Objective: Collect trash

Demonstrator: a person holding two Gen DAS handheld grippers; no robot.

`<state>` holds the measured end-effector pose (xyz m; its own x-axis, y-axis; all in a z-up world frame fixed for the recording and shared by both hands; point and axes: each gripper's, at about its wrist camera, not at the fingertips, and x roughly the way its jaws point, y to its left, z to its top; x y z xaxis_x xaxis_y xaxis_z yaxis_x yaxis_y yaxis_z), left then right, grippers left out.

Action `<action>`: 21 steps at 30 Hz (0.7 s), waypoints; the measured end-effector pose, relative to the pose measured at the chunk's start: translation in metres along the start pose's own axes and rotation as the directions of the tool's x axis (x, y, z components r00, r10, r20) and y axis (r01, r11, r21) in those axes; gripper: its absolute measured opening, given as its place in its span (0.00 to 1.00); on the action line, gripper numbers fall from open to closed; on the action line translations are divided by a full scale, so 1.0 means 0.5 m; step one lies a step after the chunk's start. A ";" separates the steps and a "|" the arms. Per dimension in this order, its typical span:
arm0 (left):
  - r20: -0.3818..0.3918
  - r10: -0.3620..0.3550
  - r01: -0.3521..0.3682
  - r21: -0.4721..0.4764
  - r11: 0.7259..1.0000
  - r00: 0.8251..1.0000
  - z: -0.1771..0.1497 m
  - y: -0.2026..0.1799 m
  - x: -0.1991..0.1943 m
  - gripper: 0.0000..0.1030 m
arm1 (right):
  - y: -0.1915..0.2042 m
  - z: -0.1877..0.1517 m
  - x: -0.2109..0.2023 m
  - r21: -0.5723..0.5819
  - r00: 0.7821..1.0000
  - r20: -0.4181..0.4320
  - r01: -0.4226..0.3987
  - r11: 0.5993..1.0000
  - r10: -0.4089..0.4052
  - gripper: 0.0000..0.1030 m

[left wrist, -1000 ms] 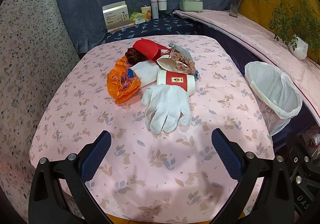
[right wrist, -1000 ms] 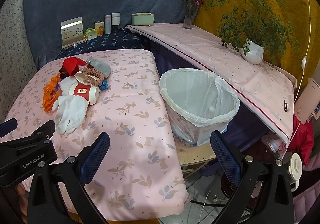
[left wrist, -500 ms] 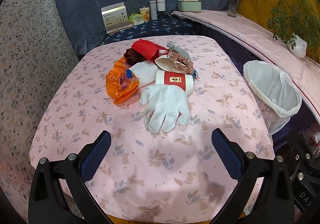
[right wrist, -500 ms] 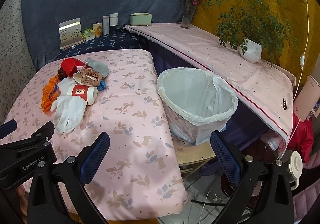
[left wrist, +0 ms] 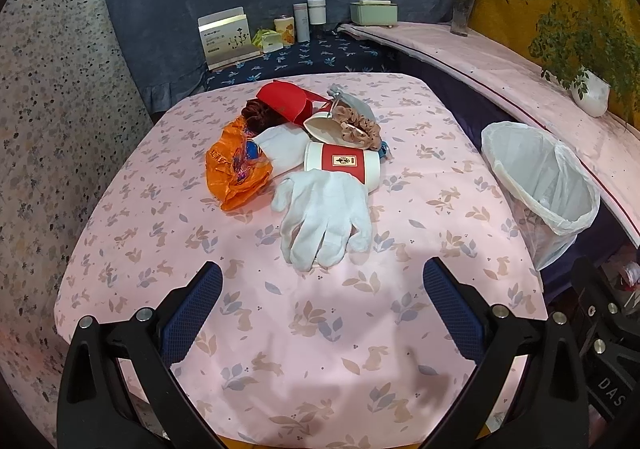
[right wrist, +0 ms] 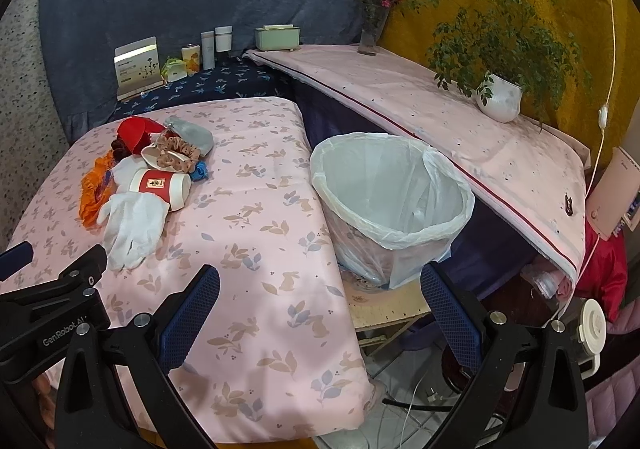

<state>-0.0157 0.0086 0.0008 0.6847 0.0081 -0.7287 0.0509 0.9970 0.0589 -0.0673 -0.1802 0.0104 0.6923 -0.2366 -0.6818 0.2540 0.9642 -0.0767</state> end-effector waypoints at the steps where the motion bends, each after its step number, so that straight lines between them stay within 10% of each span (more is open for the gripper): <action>1: 0.004 0.001 -0.001 0.000 1.000 1.000 0.001 0.000 0.000 0.93 | -0.001 0.000 0.000 0.001 1.000 0.000 0.001 1.000 -0.001 0.93; 21: -0.005 -0.080 0.080 -0.046 0.996 0.997 0.003 0.047 0.063 0.93 | -0.012 0.020 0.026 0.039 0.999 0.005 0.036 0.999 -0.036 0.93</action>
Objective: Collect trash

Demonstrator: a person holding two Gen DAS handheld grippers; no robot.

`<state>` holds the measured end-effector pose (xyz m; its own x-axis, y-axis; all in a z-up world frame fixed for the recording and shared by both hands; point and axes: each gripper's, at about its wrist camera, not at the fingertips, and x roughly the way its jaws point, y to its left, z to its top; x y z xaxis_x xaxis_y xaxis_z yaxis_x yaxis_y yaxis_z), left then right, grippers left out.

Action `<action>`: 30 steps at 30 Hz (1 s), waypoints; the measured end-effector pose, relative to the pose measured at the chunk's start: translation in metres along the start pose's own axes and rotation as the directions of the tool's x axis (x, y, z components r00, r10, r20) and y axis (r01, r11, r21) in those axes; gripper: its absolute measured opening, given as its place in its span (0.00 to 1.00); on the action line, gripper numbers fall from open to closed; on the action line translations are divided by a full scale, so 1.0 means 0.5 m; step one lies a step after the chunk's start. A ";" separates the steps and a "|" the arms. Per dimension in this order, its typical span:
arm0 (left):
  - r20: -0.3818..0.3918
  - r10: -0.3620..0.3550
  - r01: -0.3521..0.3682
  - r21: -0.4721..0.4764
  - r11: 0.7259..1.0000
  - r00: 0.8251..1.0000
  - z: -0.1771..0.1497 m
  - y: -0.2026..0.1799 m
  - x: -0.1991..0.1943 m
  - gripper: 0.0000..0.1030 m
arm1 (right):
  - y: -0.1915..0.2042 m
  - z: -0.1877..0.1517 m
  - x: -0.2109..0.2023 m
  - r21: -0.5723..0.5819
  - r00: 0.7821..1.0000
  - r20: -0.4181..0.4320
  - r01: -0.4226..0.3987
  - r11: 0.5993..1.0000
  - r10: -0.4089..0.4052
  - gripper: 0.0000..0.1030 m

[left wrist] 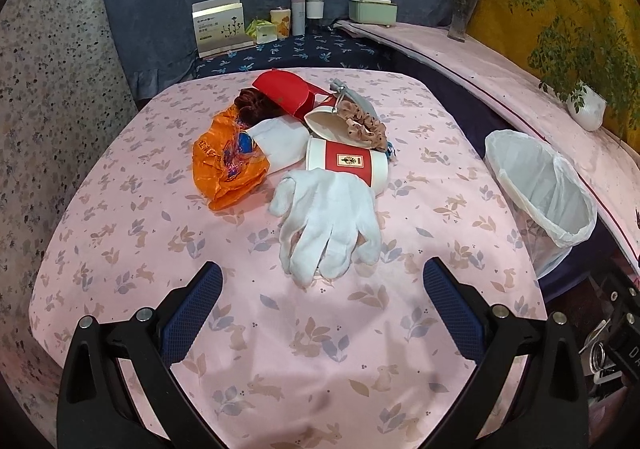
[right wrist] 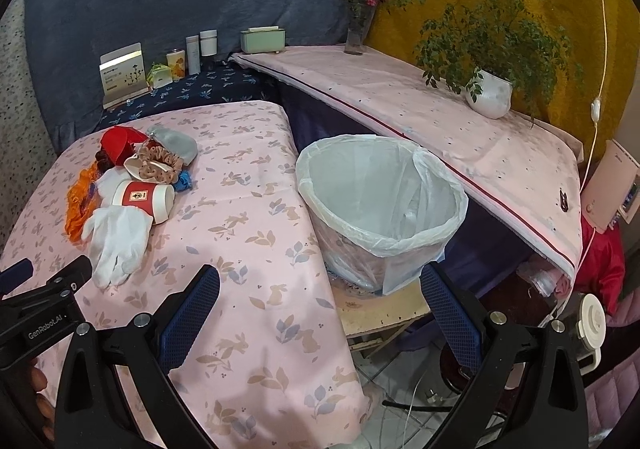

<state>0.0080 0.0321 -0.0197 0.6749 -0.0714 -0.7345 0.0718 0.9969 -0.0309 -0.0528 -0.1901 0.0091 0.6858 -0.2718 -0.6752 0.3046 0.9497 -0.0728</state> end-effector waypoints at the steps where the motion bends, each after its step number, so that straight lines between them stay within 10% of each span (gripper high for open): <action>1: 0.000 -0.005 0.005 -0.001 1.000 1.000 0.001 0.004 0.004 0.93 | 0.000 0.002 0.003 0.004 1.000 0.001 0.003 1.000 -0.003 0.93; 30: -0.156 -0.082 0.078 -0.035 0.996 0.984 0.047 0.018 0.246 0.93 | 0.102 0.059 0.167 -0.017 0.997 -0.077 -0.033 0.999 0.032 0.93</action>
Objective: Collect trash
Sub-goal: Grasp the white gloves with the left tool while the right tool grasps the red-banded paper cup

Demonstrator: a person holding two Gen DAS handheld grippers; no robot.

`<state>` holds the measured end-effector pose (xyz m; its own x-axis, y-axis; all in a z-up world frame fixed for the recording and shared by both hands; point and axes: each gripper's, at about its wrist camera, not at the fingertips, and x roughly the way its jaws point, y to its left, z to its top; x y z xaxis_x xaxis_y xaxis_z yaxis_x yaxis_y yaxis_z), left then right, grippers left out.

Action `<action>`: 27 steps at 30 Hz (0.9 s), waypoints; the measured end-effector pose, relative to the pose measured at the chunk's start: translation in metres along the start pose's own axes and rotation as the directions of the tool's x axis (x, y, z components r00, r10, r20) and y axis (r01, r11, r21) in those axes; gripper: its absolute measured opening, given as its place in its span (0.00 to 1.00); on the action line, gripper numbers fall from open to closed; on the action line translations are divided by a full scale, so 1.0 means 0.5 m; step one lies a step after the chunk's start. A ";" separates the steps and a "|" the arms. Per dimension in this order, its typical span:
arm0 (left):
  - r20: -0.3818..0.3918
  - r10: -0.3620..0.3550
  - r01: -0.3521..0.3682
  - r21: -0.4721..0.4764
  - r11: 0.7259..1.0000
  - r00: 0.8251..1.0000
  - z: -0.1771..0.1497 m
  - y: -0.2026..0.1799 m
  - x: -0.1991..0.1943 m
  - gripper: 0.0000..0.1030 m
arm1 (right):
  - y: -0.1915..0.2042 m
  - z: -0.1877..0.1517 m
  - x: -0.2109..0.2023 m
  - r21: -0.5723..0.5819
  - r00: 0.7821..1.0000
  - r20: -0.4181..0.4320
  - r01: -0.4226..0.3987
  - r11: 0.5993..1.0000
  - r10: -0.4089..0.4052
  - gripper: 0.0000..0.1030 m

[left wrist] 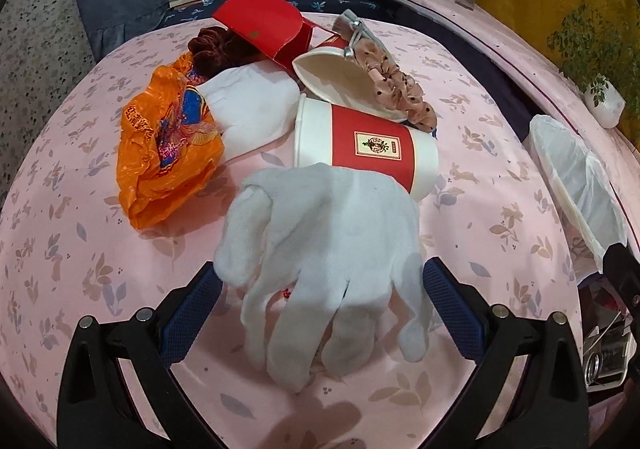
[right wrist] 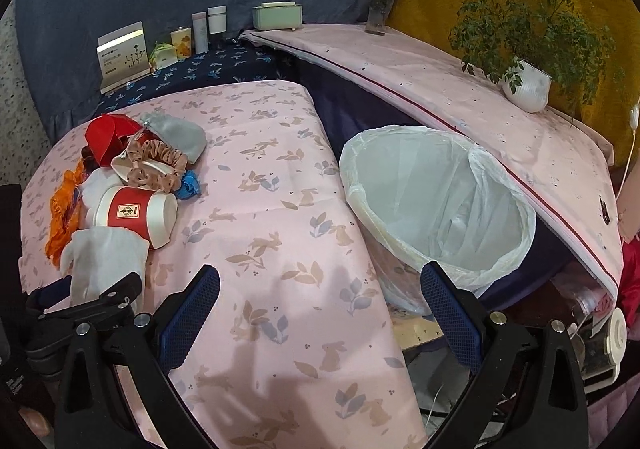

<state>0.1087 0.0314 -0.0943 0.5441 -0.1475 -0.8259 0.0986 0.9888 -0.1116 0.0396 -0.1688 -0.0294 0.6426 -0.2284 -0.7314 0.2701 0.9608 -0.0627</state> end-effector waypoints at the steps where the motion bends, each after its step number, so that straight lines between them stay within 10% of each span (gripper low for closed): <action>1: 0.000 -0.003 0.003 -0.001 1.000 1.000 0.001 -0.001 0.005 0.88 | 0.003 0.002 0.005 -0.001 1.000 -0.004 -0.003 1.000 0.003 0.93; 8: -0.022 -0.064 0.064 0.013 0.998 0.998 0.003 0.005 -0.001 0.24 | 0.029 0.010 0.019 -0.013 1.000 -0.010 -0.023 1.000 0.023 0.93; 16: 0.010 -0.128 0.129 -0.032 0.991 0.992 0.003 0.047 -0.071 0.19 | 0.069 0.018 0.013 -0.018 0.997 -0.008 -0.081 0.997 0.081 0.93; 27: 0.114 -0.035 0.043 -0.073 0.996 0.993 0.052 0.125 -0.140 0.19 | 0.172 0.035 0.034 -0.016 0.975 -0.036 -0.222 0.975 0.221 0.93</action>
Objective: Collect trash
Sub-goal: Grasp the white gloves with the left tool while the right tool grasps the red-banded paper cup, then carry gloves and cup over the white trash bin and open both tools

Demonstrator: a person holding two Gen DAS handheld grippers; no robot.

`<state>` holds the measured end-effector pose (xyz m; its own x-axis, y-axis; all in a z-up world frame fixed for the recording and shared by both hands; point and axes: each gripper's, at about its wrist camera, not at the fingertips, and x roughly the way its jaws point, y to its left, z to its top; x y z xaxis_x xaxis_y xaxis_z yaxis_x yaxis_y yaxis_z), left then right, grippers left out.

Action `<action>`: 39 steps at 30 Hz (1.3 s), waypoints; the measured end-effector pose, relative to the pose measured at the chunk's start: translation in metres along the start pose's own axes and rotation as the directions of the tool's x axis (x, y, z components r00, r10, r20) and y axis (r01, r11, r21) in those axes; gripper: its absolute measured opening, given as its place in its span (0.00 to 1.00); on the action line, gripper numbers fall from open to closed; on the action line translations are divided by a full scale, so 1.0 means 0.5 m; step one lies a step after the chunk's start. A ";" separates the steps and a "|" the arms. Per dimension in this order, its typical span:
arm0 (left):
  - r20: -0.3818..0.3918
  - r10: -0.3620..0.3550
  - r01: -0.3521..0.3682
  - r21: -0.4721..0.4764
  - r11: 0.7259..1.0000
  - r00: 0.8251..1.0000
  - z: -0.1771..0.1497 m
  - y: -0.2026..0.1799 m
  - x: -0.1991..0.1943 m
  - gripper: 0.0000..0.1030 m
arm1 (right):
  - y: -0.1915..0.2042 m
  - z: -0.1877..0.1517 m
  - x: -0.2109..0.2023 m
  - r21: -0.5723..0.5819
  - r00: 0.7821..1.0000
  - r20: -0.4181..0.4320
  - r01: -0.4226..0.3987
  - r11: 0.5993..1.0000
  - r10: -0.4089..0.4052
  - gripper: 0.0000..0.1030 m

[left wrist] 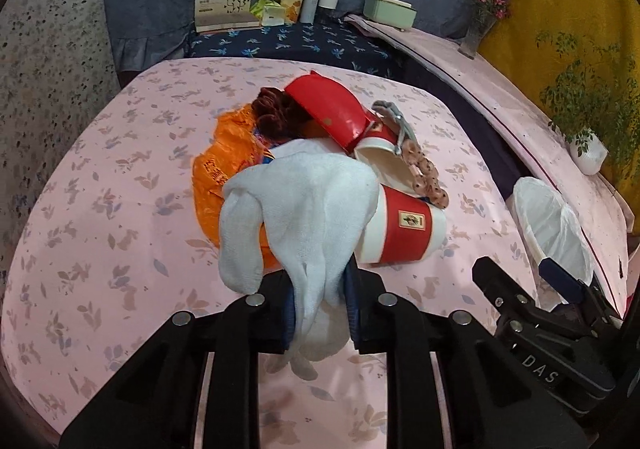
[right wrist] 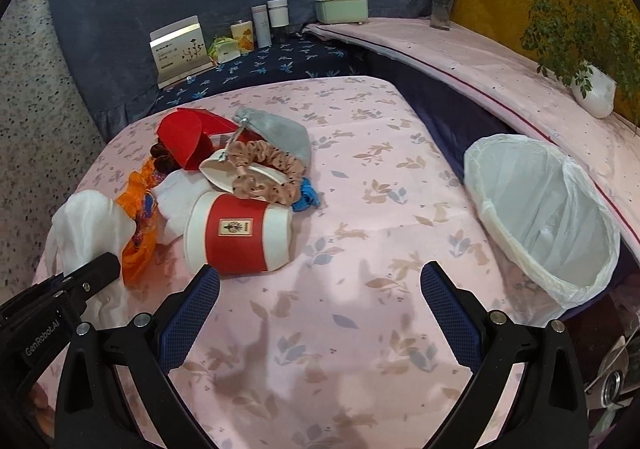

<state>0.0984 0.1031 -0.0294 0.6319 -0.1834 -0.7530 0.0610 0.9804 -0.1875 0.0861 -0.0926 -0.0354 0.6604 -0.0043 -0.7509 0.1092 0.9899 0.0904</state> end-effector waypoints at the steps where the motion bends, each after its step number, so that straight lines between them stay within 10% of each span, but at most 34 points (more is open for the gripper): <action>1: 0.003 0.003 -0.003 -0.006 1.000 1.000 0.004 0.008 0.000 0.19 | 0.010 0.002 0.008 0.001 1.000 -0.008 -0.016 1.000 0.016 0.93; 25: 0.015 0.034 -0.033 -0.046 0.998 0.999 0.058 0.079 0.066 0.19 | 0.121 0.025 0.172 -0.033 0.995 -0.103 -0.010 0.999 0.007 0.93; 39: 0.024 0.011 -0.011 0.006 1.000 1.000 0.056 0.000 0.041 0.19 | 0.065 0.028 0.085 0.011 0.998 -0.030 -0.051 0.999 0.052 0.82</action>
<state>0.1330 0.1016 -0.0274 0.6506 -0.1713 -0.7398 0.0586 0.9827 -0.1759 0.1283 -0.0628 -0.0553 0.6426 0.0512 -0.7645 0.0830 0.9872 0.1359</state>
